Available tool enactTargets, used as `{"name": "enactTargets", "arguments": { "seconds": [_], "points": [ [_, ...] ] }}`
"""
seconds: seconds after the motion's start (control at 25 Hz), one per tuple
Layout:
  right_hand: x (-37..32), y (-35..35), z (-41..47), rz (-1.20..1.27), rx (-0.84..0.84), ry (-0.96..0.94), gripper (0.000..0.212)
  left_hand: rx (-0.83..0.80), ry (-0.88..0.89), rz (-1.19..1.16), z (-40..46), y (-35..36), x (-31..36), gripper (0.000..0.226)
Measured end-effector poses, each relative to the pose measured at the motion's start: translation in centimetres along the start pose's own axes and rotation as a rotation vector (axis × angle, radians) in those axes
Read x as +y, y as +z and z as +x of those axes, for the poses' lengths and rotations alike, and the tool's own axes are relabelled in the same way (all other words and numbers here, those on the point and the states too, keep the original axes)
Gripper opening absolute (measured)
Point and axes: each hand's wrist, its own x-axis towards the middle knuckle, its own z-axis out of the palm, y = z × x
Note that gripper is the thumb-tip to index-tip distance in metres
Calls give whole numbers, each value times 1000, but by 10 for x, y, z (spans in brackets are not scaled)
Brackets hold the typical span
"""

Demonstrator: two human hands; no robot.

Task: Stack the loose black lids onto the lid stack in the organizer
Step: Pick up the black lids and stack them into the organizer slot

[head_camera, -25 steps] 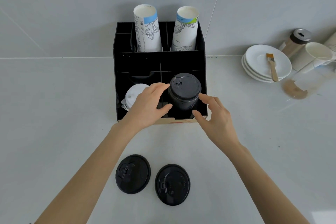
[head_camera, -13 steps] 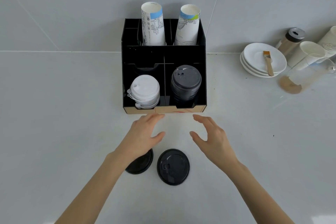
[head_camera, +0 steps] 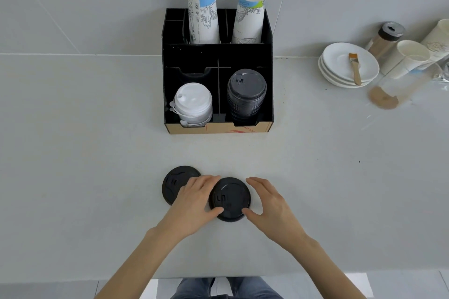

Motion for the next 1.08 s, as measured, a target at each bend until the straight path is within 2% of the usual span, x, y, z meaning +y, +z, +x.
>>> {"name": "enactTargets", "arguments": {
  "seconds": [0.2, 0.6, 1.08],
  "points": [
    [2, 12, -6, -8, -31, 8, 60, -25, 24, 27, -6, 13, 1, 66],
    [-2, 8, -3, 30, 64, -26, 52, -10, 47, 5, -4, 7, 6, 69],
    [-19, -31, 23, 63, 168, -98, 49, 137, 118, -48, 24, -39, 22, 68]
  ]
}}
